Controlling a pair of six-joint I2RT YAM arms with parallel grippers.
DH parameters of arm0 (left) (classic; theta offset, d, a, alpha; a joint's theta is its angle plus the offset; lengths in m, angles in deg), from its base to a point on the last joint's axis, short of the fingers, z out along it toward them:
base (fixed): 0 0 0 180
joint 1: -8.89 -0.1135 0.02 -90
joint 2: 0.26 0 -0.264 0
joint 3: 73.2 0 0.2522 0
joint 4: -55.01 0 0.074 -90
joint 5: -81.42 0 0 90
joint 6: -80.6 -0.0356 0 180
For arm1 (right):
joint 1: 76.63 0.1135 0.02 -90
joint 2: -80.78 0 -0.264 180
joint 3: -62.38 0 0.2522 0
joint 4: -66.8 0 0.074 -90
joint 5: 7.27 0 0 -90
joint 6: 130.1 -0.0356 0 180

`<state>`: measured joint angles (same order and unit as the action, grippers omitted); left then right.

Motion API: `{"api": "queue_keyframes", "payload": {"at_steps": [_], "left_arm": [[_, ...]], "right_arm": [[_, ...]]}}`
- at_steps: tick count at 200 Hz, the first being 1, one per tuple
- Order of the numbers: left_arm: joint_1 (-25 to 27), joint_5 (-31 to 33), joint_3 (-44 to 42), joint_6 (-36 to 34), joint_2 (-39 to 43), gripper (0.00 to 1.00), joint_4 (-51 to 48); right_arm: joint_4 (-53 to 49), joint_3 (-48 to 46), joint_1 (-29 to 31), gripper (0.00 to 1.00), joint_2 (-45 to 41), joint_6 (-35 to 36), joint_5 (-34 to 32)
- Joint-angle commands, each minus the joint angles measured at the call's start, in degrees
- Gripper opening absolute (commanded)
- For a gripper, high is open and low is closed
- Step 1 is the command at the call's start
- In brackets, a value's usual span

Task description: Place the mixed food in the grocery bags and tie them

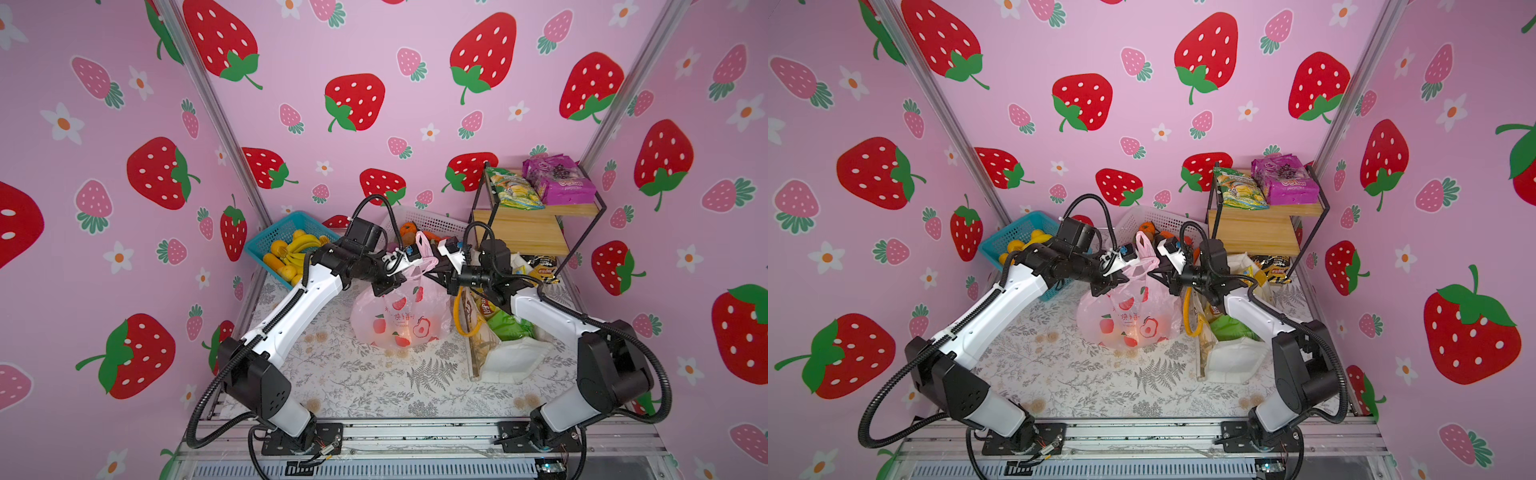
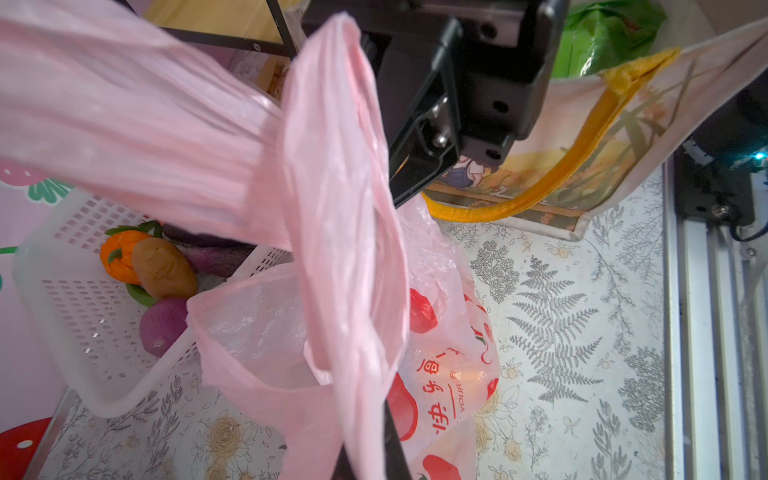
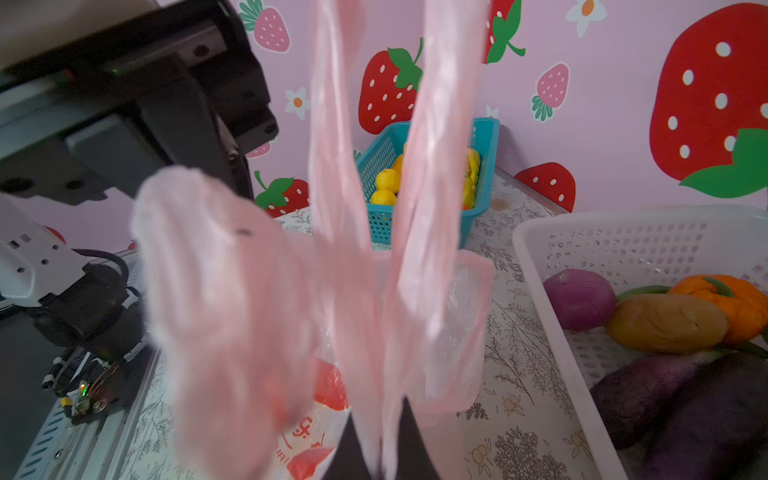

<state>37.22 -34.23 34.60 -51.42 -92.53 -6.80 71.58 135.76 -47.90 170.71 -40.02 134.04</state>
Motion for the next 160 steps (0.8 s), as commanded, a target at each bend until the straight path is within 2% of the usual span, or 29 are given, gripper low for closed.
{"api": "queue_keyframes", "payload": {"at_steps": [1,47,76,117,160], "left_arm": [[-0.3,-2.0,6.2,-2.1,-2.5,0.0,-8.0],[-0.3,-2.4,11.2,-4.0,-6.5,0.0,-11.9],[-0.2,-2.8,13.2,-5.0,-7.8,0.0,-13.1],[0.0,-2.9,17.1,-6.0,-10.5,0.0,-15.8],[0.2,-2.4,19.9,-6.9,-12.3,0.0,-17.5]], "right_arm": [[3.2,-1.7,0.2,0.12,-1.8,2.3,4.3],[15.0,-4.9,0.3,0.24,-2.2,-5.1,7.1],[17.6,-4.7,1.0,0.31,-1.8,-7.0,7.3],[18.5,-3.6,2.3,0.32,-0.9,-7.7,6.2],[21.0,-3.0,2.7,0.26,-0.3,-10.3,5.6]]}}
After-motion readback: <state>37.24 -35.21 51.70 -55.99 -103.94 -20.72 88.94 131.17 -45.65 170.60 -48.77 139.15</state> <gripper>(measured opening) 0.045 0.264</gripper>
